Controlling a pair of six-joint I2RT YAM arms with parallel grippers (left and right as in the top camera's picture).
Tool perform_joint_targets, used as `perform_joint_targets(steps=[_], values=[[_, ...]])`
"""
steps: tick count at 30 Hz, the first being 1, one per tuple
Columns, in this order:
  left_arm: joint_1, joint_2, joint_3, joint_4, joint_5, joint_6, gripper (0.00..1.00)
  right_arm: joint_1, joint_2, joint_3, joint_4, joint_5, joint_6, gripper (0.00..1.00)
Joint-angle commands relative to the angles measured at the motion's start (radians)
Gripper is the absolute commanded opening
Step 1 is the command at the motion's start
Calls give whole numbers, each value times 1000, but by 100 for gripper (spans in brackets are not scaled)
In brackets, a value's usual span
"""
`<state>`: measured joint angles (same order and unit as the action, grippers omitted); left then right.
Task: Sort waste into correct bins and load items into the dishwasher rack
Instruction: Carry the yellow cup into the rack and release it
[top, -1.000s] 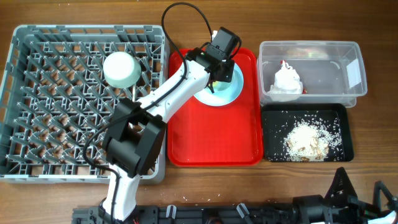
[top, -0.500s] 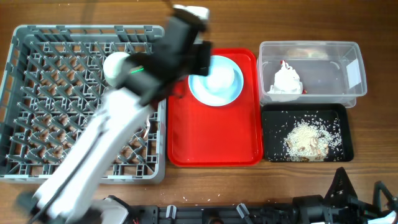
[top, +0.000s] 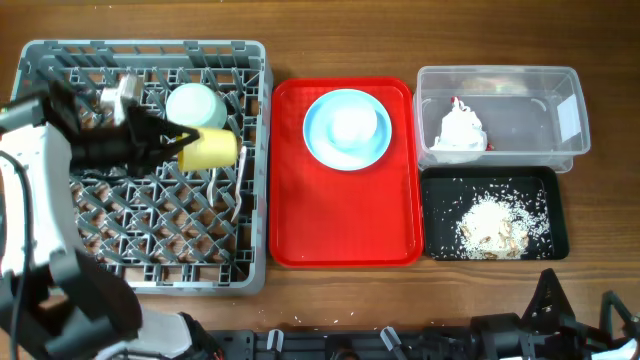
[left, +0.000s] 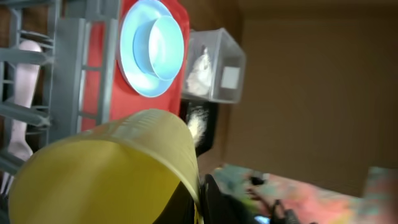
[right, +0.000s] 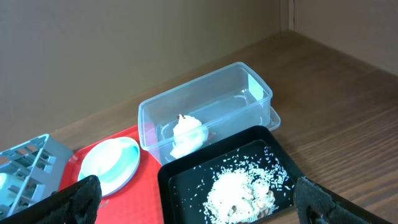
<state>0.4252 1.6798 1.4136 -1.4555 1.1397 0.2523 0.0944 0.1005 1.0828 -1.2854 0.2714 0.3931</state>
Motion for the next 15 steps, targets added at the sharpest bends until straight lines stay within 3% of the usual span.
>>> perform_joint_targets(steps=[1,4,7,12,15], values=[[88,113,-91,15,134,134,4,-2,-10,2,4,20,7,100],[130,182,-126,16,123,171,4,-2,-10,2,4,20,7,100],[159,240,-156,16,115,216,11,-2,-10,2,4,20,7,100],[182,251,-160,23,98,214,10,-2,-10,2,4,20,7,100],[177,251,-160,19,153,216,4,-2,-10,2,4,20,7,100]])
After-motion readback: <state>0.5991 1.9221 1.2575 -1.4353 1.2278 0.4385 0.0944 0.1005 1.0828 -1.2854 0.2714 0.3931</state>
